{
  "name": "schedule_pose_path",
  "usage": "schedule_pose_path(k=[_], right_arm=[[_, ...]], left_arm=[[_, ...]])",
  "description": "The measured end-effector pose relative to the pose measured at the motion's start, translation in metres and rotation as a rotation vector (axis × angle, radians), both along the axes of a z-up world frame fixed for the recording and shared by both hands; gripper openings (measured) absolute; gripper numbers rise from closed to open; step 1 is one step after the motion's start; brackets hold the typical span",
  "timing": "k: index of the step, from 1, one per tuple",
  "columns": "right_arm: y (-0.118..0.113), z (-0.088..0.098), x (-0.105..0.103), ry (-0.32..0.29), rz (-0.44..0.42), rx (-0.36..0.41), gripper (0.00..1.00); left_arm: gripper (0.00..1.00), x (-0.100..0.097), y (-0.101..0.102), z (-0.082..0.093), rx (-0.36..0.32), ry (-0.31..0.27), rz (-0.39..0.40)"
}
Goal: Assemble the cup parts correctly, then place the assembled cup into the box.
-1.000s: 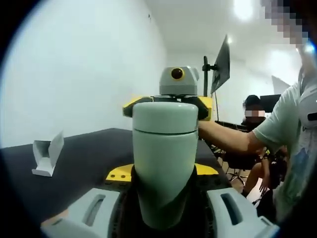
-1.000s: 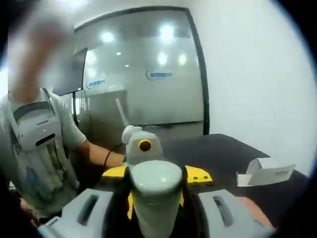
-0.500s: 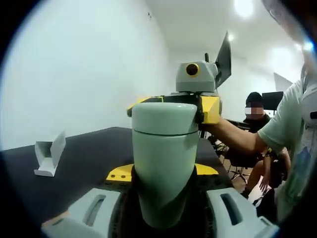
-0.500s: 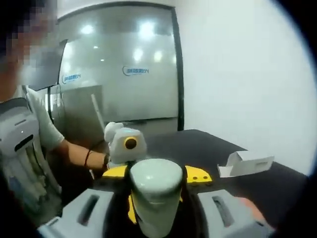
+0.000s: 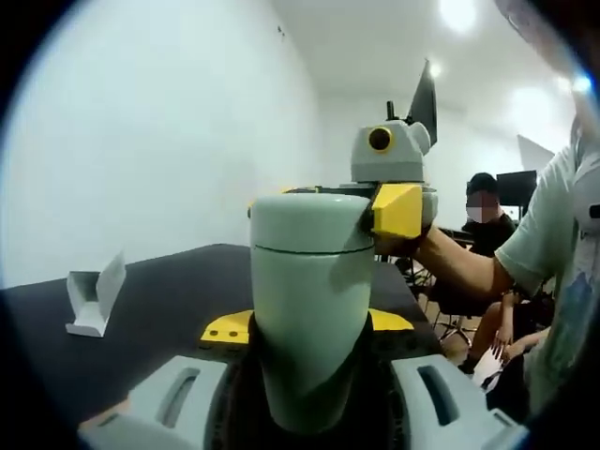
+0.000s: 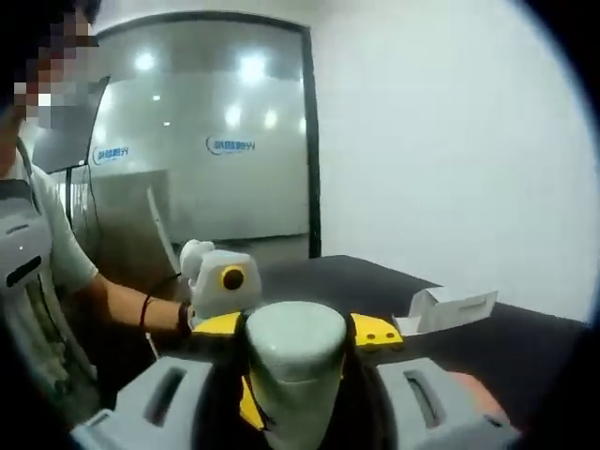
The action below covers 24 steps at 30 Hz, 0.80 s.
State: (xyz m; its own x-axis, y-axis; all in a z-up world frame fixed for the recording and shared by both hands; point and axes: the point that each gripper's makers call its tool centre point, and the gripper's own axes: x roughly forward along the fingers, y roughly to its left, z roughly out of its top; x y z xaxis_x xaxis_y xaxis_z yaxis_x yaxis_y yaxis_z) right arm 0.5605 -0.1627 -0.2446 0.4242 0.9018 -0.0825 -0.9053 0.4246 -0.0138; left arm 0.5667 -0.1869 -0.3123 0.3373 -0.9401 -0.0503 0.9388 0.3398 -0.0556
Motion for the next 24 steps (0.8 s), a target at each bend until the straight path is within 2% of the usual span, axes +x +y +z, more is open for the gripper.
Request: schedule_pose_path(k=[2, 3, 5, 6, 10, 15, 18, 21, 24], right_arm=[[0.000, 0.004, -0.004, -0.024, 0.046, 0.009, 0.44], [-0.001, 0.009, -0.007, -0.037, 0.076, 0.037, 0.50], [-0.006, 0.010, -0.006, 0.010, 0.106, 0.063, 0.56], [-0.009, 0.010, -0.006, -0.006, 0.106, 0.063, 0.55], [-0.013, 0.002, -0.001, 0.001, 0.072, 0.031, 0.55], [-0.004, -0.008, -0.007, -0.007, 0.064, -0.009, 0.55], [-0.004, -0.007, -0.009, -0.009, 0.068, -0.008, 0.55], [-0.013, 0.003, -0.006, 0.001, 0.060, 0.040, 0.55], [-0.028, 0.020, -0.006, 0.017, 0.073, 0.142, 0.55]], left_arm=[[0.39, 0.001, 0.001, 0.000, -0.005, 0.003, -0.003], [0.39, 0.002, 0.001, 0.001, -0.015, 0.009, -0.008], [0.40, 0.001, 0.002, 0.000, -0.033, 0.008, -0.022], [0.40, 0.001, 0.003, 0.001, -0.037, 0.012, -0.023], [0.40, 0.006, 0.008, 0.003, -0.035, 0.027, -0.012], [0.43, 0.005, 0.013, 0.002, -0.018, 0.033, -0.010], [0.45, 0.006, 0.016, 0.004, -0.028, 0.040, 0.000], [0.48, 0.009, 0.020, 0.009, -0.060, 0.053, 0.009], [0.48, 0.008, 0.022, 0.007, -0.049, 0.049, 0.007]])
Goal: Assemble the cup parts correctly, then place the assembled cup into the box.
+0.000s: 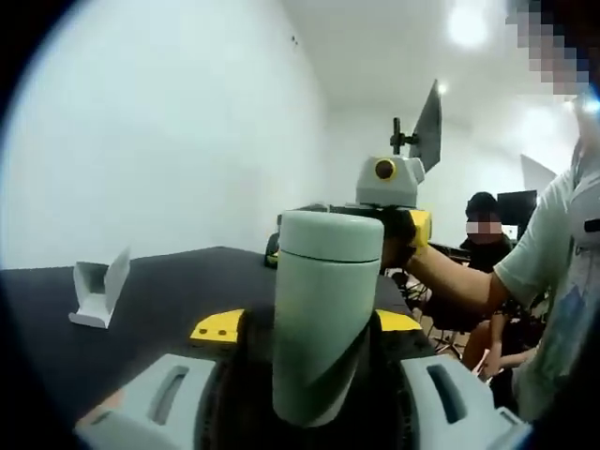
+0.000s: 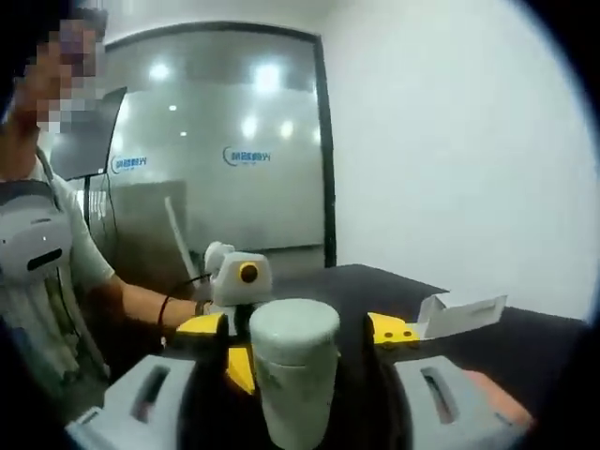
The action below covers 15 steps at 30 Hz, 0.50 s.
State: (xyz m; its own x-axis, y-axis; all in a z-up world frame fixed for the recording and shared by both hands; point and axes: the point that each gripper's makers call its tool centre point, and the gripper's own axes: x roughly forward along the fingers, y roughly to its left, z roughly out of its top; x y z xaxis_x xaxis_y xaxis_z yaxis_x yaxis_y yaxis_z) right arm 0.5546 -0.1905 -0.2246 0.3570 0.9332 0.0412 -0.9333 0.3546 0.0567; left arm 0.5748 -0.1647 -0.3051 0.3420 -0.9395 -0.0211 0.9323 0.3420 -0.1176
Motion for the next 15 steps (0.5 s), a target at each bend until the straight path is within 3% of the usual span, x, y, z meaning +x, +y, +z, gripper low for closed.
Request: schedule_pose_path(k=[4, 7, 10, 13, 15], right_arm=[[-0.031, 0.012, 0.025, -0.008, -0.034, -0.013, 0.54], [-0.043, 0.010, 0.044, -0.004, 0.017, -0.138, 0.54], [-0.049, 0.014, 0.079, 0.018, 0.000, -0.233, 0.54], [-0.051, 0.004, 0.109, 0.010, 0.007, -0.410, 0.53], [-0.046, 0.000, 0.127, -0.058, 0.005, -0.517, 0.55]], left_arm=[[0.48, -0.003, 0.010, 0.000, -0.010, 0.006, -0.015], [0.52, -0.003, 0.019, 0.000, -0.017, 0.003, -0.007], [0.59, -0.001, 0.035, 0.003, -0.024, -0.050, 0.021], [0.59, 0.008, 0.049, 0.007, -0.059, -0.047, 0.060], [0.58, 0.018, 0.059, 0.007, -0.085, -0.032, 0.087]])
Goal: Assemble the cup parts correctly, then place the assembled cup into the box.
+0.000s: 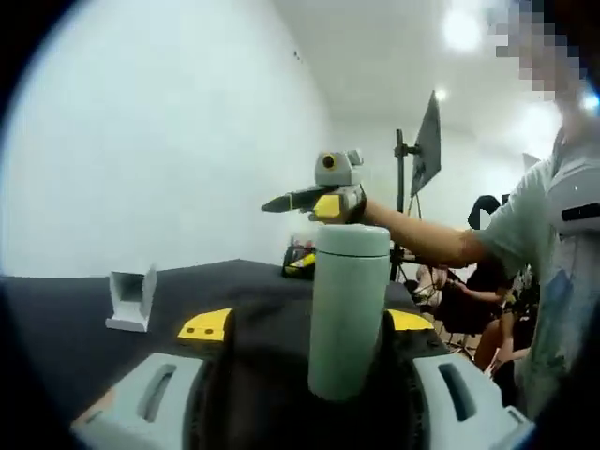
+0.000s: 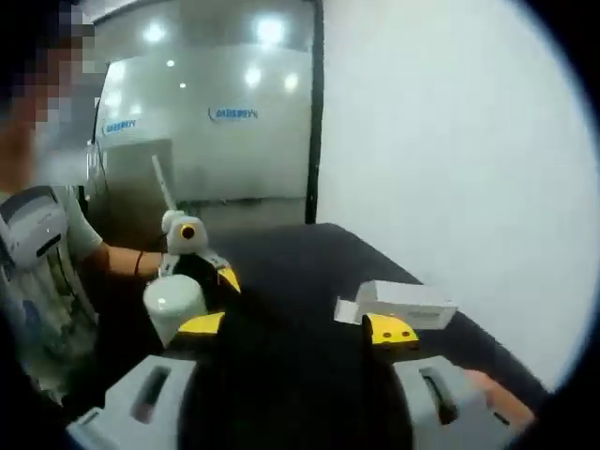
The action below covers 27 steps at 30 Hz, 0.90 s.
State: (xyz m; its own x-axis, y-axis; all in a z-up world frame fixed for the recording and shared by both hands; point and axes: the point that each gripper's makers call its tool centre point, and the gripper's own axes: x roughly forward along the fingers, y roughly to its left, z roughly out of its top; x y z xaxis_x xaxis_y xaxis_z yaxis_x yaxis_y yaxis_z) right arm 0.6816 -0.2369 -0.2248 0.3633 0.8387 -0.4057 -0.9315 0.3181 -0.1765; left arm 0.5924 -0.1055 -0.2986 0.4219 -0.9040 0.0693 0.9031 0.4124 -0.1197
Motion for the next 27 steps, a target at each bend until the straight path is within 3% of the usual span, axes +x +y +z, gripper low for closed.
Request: schedule_pose_path(k=[2, 4, 5, 7, 11, 14, 19, 21, 23, 25, 27], right_arm=[[0.001, -0.008, 0.026, -0.059, -0.061, -0.119, 0.55], [0.004, -0.019, 0.042, -0.127, -0.044, -0.258, 0.55], [0.003, -0.021, 0.056, -0.132, -0.038, -0.300, 0.55], [0.014, -0.026, 0.063, -0.125, -0.007, -0.338, 0.56], [0.033, -0.030, 0.091, -0.170, 0.060, -0.446, 0.55], [0.038, -0.037, 0.115, -0.172, 0.104, -0.525, 0.56], [0.051, -0.053, 0.139, -0.187, 0.202, -0.671, 0.57], [0.055, -0.062, 0.149, -0.207, 0.249, -0.784, 0.56], [0.060, -0.067, 0.160, -0.231, 0.294, -0.848, 0.54], [0.069, -0.074, 0.164, -0.217, 0.335, -0.900, 0.53], [0.074, -0.081, 0.169, -0.251, 0.380, -0.984, 0.53]], left_arm=[[0.57, 0.010, 0.008, -0.004, -0.009, 0.012, 0.014], [0.56, 0.017, 0.011, -0.008, -0.017, 0.026, 0.023], [0.55, 0.020, 0.013, -0.010, -0.020, 0.029, 0.028], [0.55, 0.024, 0.013, -0.014, -0.031, 0.037, 0.031], [0.54, 0.027, 0.015, -0.023, -0.056, 0.057, 0.034], [0.52, 0.033, 0.020, -0.033, 0.033, 0.029, 0.054], [0.51, 0.039, 0.023, -0.027, -0.021, 0.036, 0.067], [0.51, 0.042, 0.026, -0.027, -0.025, 0.041, 0.072], [0.51, 0.043, 0.024, -0.028, -0.024, 0.042, 0.085], [0.50, 0.044, 0.023, -0.031, -0.008, 0.045, 0.092], [0.49, 0.044, 0.023, -0.035, 0.015, 0.045, 0.100]])
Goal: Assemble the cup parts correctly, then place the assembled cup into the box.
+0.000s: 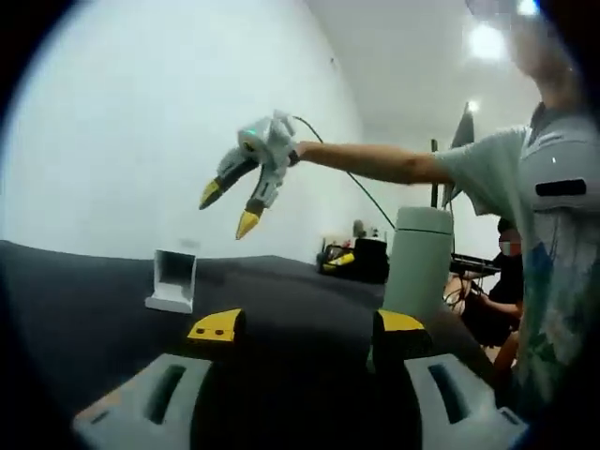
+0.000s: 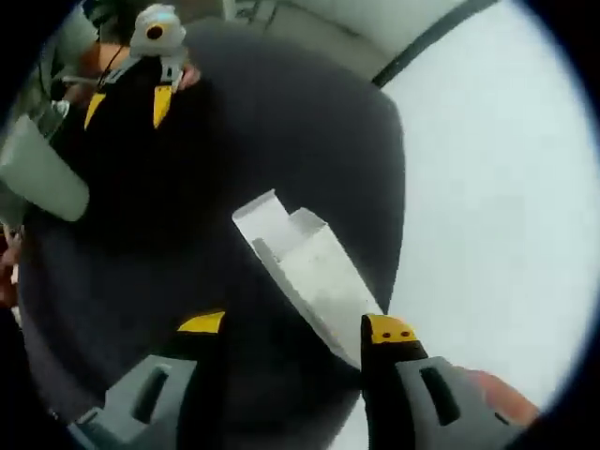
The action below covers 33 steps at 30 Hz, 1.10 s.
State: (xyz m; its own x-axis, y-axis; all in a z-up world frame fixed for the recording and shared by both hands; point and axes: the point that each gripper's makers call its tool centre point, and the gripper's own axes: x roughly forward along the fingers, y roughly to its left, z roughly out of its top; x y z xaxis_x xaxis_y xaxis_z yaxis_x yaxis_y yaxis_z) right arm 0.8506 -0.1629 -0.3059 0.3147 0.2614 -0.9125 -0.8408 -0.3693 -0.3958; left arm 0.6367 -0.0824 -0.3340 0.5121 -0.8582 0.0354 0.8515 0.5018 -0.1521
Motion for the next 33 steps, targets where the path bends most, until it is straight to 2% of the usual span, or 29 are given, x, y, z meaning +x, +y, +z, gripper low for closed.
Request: schedule_pose_path(k=[1, 3, 4, 6, 9, 10, 12, 16, 19, 21, 22, 26, 28, 31, 33], right_arm=[[0.005, -0.004, 0.004, -0.011, 0.022, -0.037, 0.54], [0.011, -0.012, 0.005, 0.019, 0.034, -0.076, 0.54], [0.015, -0.015, 0.002, 0.008, 0.057, -0.099, 0.56], [0.018, -0.018, 0.010, -0.020, 0.089, -0.143, 0.56], [0.028, -0.027, 0.015, -0.001, 0.167, -0.172, 0.61], [0.025, -0.032, 0.018, 0.016, 0.174, -0.216, 0.60], [0.023, -0.043, 0.016, 0.055, 0.201, -0.246, 0.63], [0.026, -0.055, 0.033, 0.073, 0.208, -0.251, 0.64], [0.028, -0.063, 0.044, 0.048, 0.220, -0.264, 0.62], [0.027, -0.070, 0.049, 0.060, 0.220, -0.266, 0.61], [0.026, -0.073, 0.048, 0.077, 0.212, -0.275, 0.60], [0.025, -0.089, 0.047, 0.066, 0.234, -0.285, 0.58], [0.026, -0.089, 0.050, 0.031, 0.280, -0.297, 0.57], [0.025, -0.088, 0.045, 0.034, 0.283, -0.292, 0.55], [0.029, -0.087, 0.048, 0.019, 0.255, -0.251, 0.54]], left_arm=[[0.48, -0.001, -0.001, -0.001, 0.005, 0.001, -0.002], [0.46, -0.003, -0.002, -0.002, 0.009, 0.005, -0.005], [0.47, -0.002, -0.002, -0.003, 0.011, 0.007, -0.003], [0.46, 0.000, 0.001, -0.003, 0.007, 0.010, 0.010], [0.46, 0.000, 0.003, 0.002, -0.021, 0.011, 0.013], [0.46, 0.001, 0.004, 0.003, -0.029, 0.014, 0.017], [0.45, 0.004, 0.006, 0.003, -0.037, 0.020, 0.025], [0.44, 0.005, 0.005, 0.000, -0.026, 0.025, 0.025], [0.44, 0.007, 0.006, -0.003, -0.014, 0.031, 0.029], [0.43, 0.008, 0.006, -0.003, -0.016, 0.031, 0.030], [0.43, 0.008, 0.007, -0.003, -0.020, 0.031, 0.032], [0.42, 0.010, 0.009, -0.001, -0.034, 0.034, 0.041], [0.41, 0.011, 0.009, -0.002, -0.031, 0.035, 0.045], [0.41, 0.010, 0.008, -0.003, -0.024, 0.036, 0.043], [0.41, 0.010, 0.008, -0.004, -0.016, 0.035, 0.043]])
